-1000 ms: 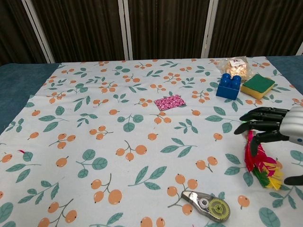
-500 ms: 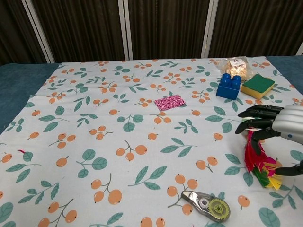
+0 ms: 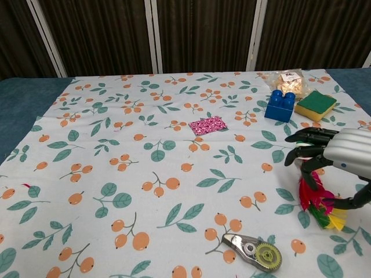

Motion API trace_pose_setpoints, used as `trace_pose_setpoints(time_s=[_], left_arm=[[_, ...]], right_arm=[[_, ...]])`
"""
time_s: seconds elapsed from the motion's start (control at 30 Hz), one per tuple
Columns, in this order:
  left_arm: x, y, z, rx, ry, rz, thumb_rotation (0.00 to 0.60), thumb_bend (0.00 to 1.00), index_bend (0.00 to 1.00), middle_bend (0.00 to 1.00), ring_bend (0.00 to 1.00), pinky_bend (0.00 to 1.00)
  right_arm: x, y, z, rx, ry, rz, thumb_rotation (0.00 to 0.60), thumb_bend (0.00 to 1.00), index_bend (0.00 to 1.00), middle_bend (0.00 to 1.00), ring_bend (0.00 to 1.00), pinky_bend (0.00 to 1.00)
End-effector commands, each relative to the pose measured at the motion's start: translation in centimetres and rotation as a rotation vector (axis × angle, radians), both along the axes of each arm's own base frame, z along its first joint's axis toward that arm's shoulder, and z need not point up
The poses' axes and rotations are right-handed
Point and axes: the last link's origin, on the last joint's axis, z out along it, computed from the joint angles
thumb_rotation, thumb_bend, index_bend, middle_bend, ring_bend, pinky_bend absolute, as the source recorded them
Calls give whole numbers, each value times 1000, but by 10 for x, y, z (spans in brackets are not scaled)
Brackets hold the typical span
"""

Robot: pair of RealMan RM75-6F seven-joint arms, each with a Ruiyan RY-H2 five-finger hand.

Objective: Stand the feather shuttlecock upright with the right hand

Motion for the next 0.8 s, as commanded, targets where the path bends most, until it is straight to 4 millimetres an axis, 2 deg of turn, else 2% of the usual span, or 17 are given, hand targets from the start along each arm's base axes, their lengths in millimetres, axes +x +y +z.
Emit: trace_pose_setpoints(time_s=[0.03, 0.17, 0.4, 0.8], left_arm=[[0, 0, 0, 0, 0, 1, 600, 114, 0, 0, 0, 0], [0, 0, 0, -1, 0, 1, 600, 114, 0, 0, 0, 0], [0, 0, 0, -3, -3, 4, 600, 114, 0, 0, 0, 0], [-1, 1, 0, -4, -5, 7, 600, 114, 0, 0, 0, 0]], right_arm=[[0, 0, -1, 0, 1, 1, 600, 228, 549, 218, 0, 0], [1, 0, -4, -1, 1, -1, 600, 235, 550, 219, 0, 0], [2, -1, -6, -4, -2, -2, 600, 335, 571, 229, 0, 0], [4, 1, -9, -1, -9, 4, 600, 380, 615, 243, 0, 0]])
